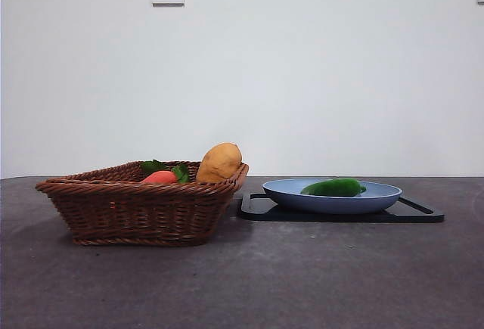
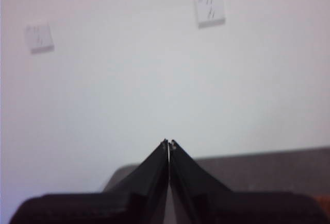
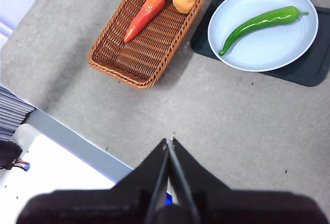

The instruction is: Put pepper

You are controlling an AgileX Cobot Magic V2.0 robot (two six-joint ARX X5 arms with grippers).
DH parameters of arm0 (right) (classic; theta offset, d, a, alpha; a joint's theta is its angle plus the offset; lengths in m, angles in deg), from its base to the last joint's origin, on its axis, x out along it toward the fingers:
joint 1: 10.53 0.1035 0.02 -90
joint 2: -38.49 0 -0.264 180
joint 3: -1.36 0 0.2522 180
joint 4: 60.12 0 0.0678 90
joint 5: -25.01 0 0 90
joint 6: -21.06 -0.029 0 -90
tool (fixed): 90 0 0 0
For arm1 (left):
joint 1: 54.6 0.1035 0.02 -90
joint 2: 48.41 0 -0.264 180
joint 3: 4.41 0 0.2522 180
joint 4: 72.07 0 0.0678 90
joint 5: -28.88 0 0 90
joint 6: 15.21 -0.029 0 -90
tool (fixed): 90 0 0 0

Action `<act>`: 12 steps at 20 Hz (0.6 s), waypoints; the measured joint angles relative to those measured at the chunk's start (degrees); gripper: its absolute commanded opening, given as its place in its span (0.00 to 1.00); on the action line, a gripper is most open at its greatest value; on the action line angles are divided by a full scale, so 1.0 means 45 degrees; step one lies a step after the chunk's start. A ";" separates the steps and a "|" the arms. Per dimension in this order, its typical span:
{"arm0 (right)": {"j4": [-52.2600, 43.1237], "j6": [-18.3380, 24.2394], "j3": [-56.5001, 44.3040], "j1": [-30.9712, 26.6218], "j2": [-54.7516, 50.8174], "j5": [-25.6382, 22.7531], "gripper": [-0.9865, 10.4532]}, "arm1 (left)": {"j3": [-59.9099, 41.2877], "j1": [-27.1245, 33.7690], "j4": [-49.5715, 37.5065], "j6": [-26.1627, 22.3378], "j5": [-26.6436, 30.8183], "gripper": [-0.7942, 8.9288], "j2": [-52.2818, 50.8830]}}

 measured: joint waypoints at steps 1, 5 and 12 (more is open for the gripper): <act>0.0000 0.0000 0.0000 0.0000 0.0000 0.0000 0.10 | -0.0918 0.0117 -0.0194 0.0044 -0.0029 0.09 -0.0525; 0.0005 0.0000 0.0000 0.0000 0.0000 0.0000 0.10 | -0.3696 0.0393 -0.0199 0.0452 -0.0083 0.09 -0.2166; 0.0000 0.0000 0.0000 0.0000 0.0000 0.0000 0.10 | -0.5863 0.0559 -0.0199 0.0665 -0.0087 0.09 -0.3682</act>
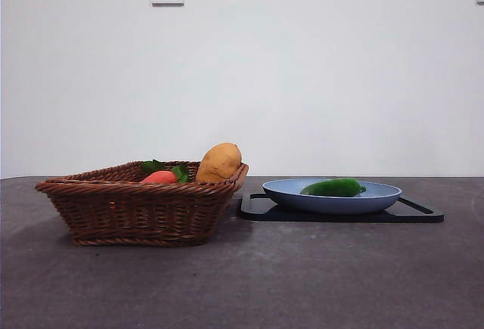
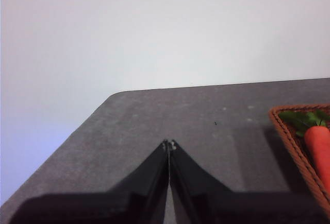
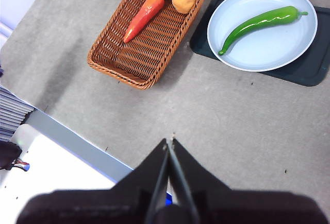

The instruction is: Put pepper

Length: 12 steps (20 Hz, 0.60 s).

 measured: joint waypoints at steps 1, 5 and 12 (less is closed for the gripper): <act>0.0000 0.0000 0.0000 0.0000 0.0000 0.0000 0.10 | -0.0126 0.0000 0.0015 0.0000 0.0000 0.09 -0.0092; 0.0000 0.0000 0.0000 0.0000 0.0000 0.0000 0.10 | -0.0588 0.0000 0.0019 0.0141 0.0000 0.09 -0.0112; 0.0000 0.0000 0.0000 0.0000 0.0000 0.0000 0.10 | -0.0763 0.0010 0.0525 0.0335 -0.0044 0.09 -0.0126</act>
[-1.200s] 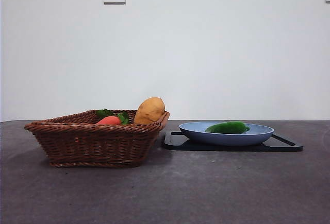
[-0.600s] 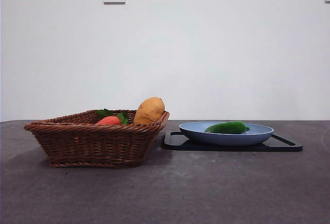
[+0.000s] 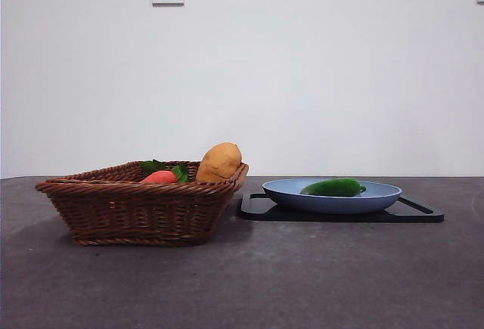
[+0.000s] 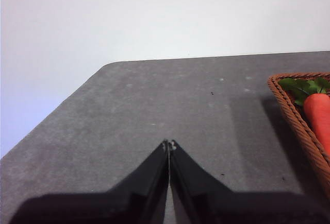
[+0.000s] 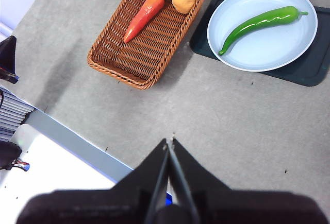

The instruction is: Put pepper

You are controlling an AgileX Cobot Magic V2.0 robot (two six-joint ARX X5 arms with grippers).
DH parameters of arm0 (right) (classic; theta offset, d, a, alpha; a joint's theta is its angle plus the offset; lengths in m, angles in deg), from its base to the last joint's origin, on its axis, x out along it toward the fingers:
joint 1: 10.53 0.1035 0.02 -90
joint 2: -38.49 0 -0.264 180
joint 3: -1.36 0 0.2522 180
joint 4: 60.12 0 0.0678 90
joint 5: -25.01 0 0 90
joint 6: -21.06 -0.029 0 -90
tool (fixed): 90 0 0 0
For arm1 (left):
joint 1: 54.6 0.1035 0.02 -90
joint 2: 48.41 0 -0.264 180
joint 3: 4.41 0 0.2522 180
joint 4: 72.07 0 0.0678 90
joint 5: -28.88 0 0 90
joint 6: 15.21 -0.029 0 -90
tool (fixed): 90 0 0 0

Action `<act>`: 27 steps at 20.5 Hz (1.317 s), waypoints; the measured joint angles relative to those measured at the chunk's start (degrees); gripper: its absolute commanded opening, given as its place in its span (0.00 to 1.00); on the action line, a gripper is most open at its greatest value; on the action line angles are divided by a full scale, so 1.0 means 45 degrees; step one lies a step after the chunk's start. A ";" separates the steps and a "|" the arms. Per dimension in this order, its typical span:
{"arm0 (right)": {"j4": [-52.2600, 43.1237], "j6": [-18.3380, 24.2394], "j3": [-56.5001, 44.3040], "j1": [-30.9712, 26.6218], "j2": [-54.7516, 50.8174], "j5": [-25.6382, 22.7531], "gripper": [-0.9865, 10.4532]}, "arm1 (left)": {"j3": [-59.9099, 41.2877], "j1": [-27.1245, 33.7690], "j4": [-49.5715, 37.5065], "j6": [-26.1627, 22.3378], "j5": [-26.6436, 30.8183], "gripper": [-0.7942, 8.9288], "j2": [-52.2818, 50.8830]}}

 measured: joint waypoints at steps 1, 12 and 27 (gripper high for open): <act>0.0000 0.0000 0.0005 0.0000 0.0000 0.0000 0.10 | 0.0000 0.0000 0.0000 -0.0005 0.0000 0.09 0.0000; 0.0000 0.0000 0.0000 0.0000 0.0000 0.0000 0.10 | 0.0000 0.0000 0.0000 -0.0005 0.0000 0.09 0.0000; -0.5877 0.0291 -0.2443 -0.1166 -0.4828 0.0053 0.10 | 0.0000 0.0000 0.0000 -0.0005 -0.0005 0.09 0.0000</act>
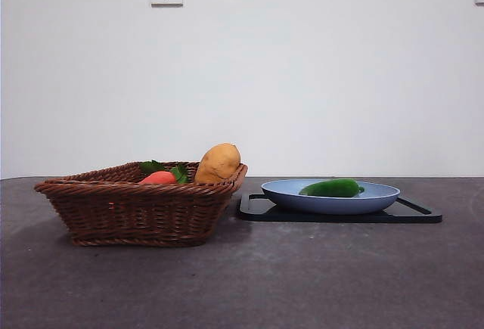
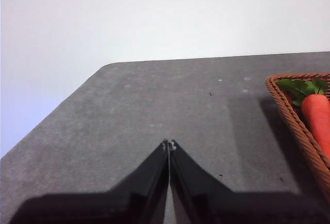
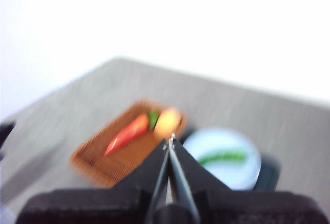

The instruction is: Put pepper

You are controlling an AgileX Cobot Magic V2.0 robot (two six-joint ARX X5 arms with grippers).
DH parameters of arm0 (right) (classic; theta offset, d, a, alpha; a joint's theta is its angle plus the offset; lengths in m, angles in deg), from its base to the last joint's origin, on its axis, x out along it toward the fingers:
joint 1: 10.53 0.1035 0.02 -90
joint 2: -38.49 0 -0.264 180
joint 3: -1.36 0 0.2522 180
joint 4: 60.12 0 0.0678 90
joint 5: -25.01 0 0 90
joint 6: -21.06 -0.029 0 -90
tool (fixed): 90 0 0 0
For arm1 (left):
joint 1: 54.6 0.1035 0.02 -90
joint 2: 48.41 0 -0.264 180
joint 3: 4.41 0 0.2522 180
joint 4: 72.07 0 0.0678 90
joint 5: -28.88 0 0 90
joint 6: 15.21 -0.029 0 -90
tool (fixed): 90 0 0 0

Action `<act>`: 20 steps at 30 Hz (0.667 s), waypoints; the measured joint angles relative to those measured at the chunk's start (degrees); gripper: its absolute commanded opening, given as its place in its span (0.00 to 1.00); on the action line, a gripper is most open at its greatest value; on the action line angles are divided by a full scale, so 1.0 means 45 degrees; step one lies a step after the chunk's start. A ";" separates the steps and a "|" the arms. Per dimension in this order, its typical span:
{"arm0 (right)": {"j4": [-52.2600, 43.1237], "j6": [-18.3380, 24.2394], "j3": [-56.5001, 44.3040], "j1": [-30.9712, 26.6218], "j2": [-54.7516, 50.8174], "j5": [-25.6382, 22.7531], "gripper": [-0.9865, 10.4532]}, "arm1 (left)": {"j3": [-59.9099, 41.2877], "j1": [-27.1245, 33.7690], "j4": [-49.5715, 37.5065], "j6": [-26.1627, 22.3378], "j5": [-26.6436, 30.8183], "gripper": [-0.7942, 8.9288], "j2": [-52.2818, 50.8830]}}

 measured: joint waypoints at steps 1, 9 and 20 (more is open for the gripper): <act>-0.1190 -0.0015 -0.1103 0.0000 -0.0578 0.0005 0.10 | 0.0000 0.0000 0.0000 0.0000 0.0000 0.09 0.0000; -0.7485 -0.0185 -0.8116 0.0000 -0.3915 -0.0034 0.10 | 0.0000 0.0000 0.0000 0.0000 0.0005 0.09 0.0000; -1.0516 -0.0568 -1.4192 0.0000 -0.6441 -0.1685 0.10 | 0.0000 0.0000 0.0000 0.0000 0.0000 0.09 0.0000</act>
